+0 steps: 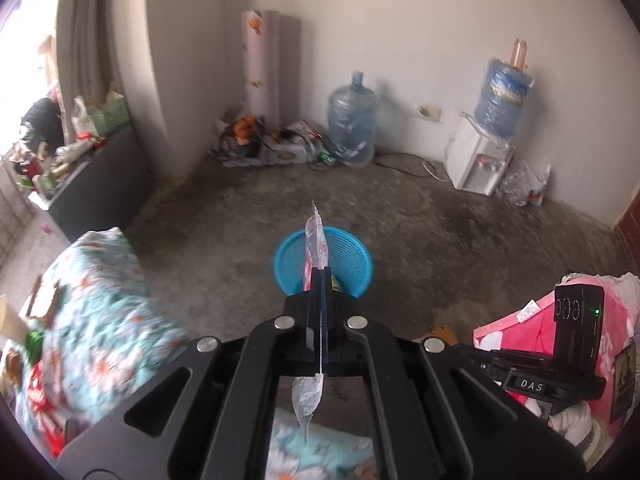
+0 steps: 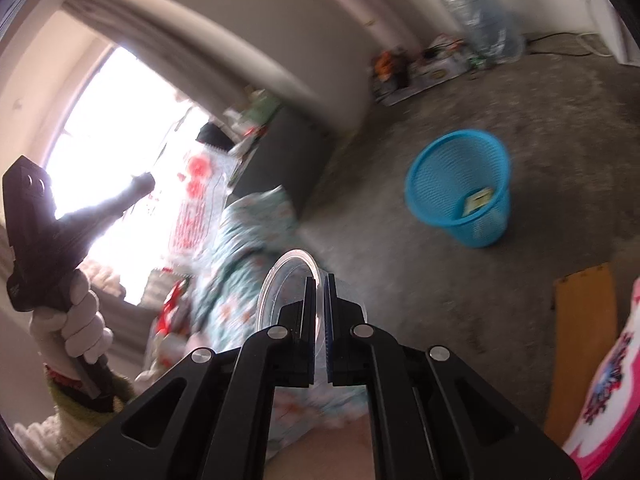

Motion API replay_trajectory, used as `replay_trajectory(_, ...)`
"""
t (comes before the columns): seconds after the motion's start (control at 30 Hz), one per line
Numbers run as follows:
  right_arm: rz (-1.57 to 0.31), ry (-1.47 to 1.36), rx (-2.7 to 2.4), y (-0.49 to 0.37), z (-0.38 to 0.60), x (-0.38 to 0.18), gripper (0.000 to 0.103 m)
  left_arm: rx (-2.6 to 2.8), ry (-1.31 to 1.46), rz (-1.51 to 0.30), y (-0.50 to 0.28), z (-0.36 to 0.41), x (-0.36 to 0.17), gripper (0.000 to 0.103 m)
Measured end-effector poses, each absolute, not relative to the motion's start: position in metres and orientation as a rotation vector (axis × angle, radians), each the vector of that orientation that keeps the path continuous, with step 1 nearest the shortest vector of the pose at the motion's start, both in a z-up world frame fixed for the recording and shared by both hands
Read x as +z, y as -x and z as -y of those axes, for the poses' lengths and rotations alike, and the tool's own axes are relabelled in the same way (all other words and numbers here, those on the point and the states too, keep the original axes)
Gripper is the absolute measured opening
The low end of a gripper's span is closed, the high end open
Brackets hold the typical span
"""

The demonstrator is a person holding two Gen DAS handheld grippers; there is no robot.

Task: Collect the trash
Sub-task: 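Carry the plastic bag and clear lid in both tools over the wastebasket, then open both tools to drop the bag and lid into the wastebasket, then move both open tools back toward the bed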

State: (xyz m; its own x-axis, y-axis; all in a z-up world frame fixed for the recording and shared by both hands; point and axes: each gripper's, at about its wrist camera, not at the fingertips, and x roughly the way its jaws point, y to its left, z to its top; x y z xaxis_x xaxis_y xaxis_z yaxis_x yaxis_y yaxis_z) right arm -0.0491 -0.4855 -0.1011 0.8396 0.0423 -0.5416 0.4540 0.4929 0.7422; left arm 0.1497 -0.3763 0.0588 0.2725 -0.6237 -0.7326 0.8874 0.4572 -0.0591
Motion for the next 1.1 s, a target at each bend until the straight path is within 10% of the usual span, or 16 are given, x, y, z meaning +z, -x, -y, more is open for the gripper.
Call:
replay_trajectory(0.53,-0.662,-1.127,-0.624,-0.073,0.65,-0.23,0.004,-0.977,-0.549,-0.999,-0.252,0.582,-0.104,0.0)
replay_trajectory(0.6,-0.702,-1.115,-0.621,-0.099,0.666,-0.251,0.007,-0.952,-0.547,-0.988,-0.263,0.599,-0.12,0.023)
replay_trajectory(0.63,-0.73,-1.122,-0.636,-0.11,0.674,-0.265,0.013,-0.922,-0.551,-0.983,-0.27,0.606,-0.128,0.056)
replay_trajectory(0.67,-0.741,-1.136,-0.633,-0.117,0.68,-0.277,0.026,-0.871,-0.55,-0.956,-0.275,0.609,-0.135,0.066)
replay_trajectory(0.73,-0.756,-1.181,-0.635,-0.121,0.684,-0.294,0.038,-0.828,-0.541,-0.934,-0.282,0.612,-0.14,0.066)
replay_trajectory(1.1,-0.622,-1.129,-0.623,-0.059,0.625,-0.249,0.038,-0.981,-0.461,-0.883,-0.268,0.543,-0.078,0.066)
